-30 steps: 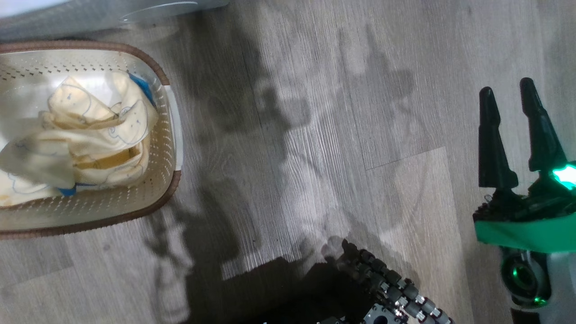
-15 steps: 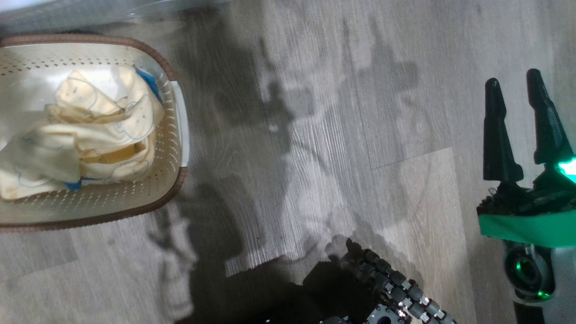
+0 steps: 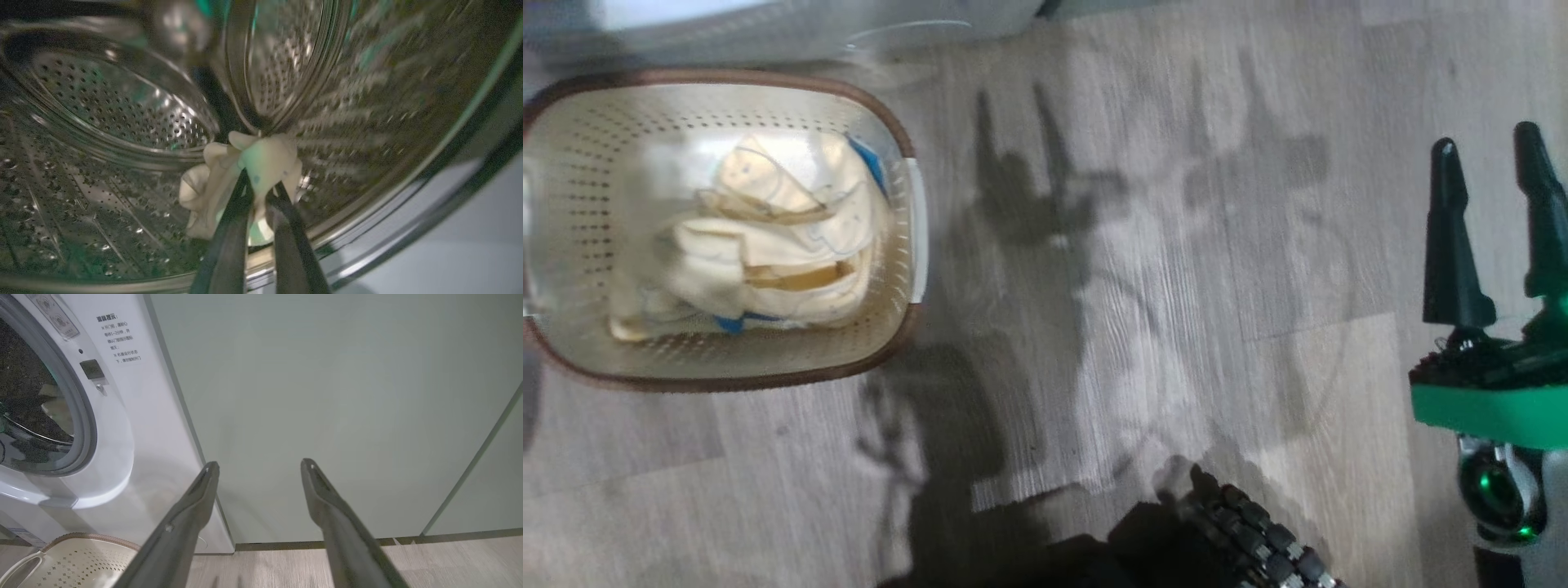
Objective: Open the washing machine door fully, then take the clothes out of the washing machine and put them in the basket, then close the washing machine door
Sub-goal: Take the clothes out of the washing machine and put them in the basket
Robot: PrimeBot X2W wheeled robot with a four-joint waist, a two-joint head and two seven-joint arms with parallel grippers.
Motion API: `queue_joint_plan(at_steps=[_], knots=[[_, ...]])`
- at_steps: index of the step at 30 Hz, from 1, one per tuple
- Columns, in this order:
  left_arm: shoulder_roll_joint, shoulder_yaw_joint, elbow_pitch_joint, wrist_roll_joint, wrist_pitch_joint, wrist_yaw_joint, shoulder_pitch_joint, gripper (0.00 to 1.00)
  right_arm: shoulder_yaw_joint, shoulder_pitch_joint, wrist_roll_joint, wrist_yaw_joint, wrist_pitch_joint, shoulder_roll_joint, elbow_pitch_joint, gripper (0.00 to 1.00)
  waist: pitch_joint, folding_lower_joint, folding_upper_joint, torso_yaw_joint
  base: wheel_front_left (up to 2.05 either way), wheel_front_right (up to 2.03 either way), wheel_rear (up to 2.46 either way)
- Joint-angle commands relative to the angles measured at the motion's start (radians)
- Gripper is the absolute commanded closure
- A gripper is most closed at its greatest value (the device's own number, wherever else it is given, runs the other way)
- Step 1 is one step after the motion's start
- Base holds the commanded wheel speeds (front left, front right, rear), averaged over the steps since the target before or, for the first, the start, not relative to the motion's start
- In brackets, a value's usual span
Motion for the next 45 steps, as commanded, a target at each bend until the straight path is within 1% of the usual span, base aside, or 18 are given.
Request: queue_joint_plan(at_steps=[1, 7, 15, 19, 24, 37, 40, 45], knots=[[0.032, 0.046, -0.066, -0.018, -0.042, 0.017, 0.028, 1.00, 0.001, 0.024, -0.014, 0.001, -0.006, -0.007, -0.038, 0.00, -0.028, 0.0001, -0.0001, 0.027, 0.00, 0.00, 0.00], [-0.018, 0.091, -0.207, -0.071, -0.177, 0.068, 0.173, 1.00, -0.020, 0.047, -0.054, 0.001, -0.006, -0.007, -0.048, 0.00, -0.084, 0.0001, -0.0001, 0.076, 0.00, 0.00, 0.00], [-0.097, 0.124, -0.410, -0.114, -0.298, 0.136, 0.400, 1.00, -0.041, 0.082, -0.103, 0.001, -0.006, -0.007, -0.056, 0.00, -0.156, 0.0001, -0.0001, 0.142, 0.00, 0.00, 0.00], [-0.133, 0.134, -0.521, -0.118, -0.338, 0.170, 0.525, 1.00, -0.042, 0.098, -0.125, 0.001, -0.006, -0.009, -0.058, 0.00, -0.198, 0.0001, -0.0001, 0.173, 0.00, 0.00, 0.00], [-0.174, 0.133, -0.628, -0.116, -0.361, 0.201, 0.650, 1.00, -0.037, 0.121, -0.134, 0.001, -0.006, -0.026, -0.051, 0.00, -0.261, 0.0001, -0.0001, 0.204, 0.00, 0.00, 0.00], [-0.243, 0.091, -0.782, -0.105, -0.374, 0.236, 0.875, 1.00, -0.030, 0.179, -0.136, 0.001, -0.006, -0.054, -0.038, 0.00, -0.378, 0.0001, -0.0001, 0.266, 0.00, 0.00, 0.00], [-0.256, 0.075, -0.779, -0.114, -0.371, 0.236, 0.922, 1.00, -0.023, 0.181, -0.137, 0.001, -0.006, -0.055, -0.039, 0.00, -0.384, 0.0001, -0.0001, 0.272, 0.00, 0.00, 0.00], [-0.283, 0.037, -0.718, -0.129, -0.371, 0.230, 0.962, 1.00, -0.016, 0.178, -0.134, 0.001, -0.006, -0.052, -0.042, 0.00, -0.376, 0.0001, -0.0001, 0.272, 0.00, 0.00, 0.00]])
